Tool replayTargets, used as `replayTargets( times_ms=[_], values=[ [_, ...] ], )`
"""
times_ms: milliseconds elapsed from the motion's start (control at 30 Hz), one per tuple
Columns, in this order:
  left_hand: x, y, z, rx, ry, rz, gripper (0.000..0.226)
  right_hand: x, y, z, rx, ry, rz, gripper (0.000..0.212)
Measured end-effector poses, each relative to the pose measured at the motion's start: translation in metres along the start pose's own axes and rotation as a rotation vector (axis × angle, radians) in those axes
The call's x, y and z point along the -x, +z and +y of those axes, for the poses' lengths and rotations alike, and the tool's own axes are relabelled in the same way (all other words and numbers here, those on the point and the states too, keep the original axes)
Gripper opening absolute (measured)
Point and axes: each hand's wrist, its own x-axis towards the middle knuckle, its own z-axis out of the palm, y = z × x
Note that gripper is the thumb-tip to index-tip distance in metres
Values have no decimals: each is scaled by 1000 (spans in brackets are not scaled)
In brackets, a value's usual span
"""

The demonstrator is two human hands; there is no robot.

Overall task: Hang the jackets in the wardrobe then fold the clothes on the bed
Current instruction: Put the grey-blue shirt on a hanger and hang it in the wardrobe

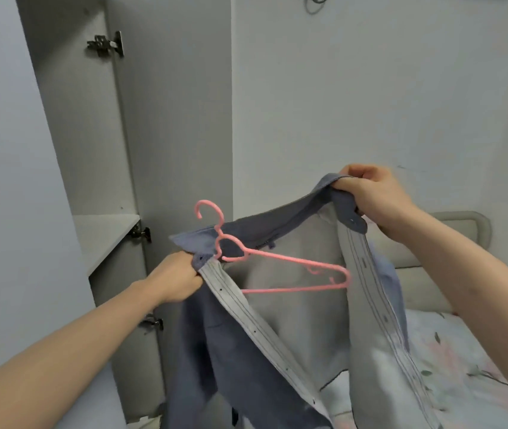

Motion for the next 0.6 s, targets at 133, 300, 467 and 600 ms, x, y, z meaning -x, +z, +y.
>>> replayTargets(
  times_ms=[133, 300, 467, 600],
  values=[
    [-6, 10, 13, -35, -81, -51, 27, 11, 1, -19, 68, 0, -48, 26],
    [-4, 0, 30, -31, 36, -1, 29, -1, -22, -2, 39, 117, 108, 16],
    [1, -1, 40, -52, 118, 77, 30, -3, -32, 41, 92, 279, 207, 32],
    [1, 4, 40, -42, 85, 54, 29, 10, -27, 47, -45, 319, 281, 23]
  ],
)
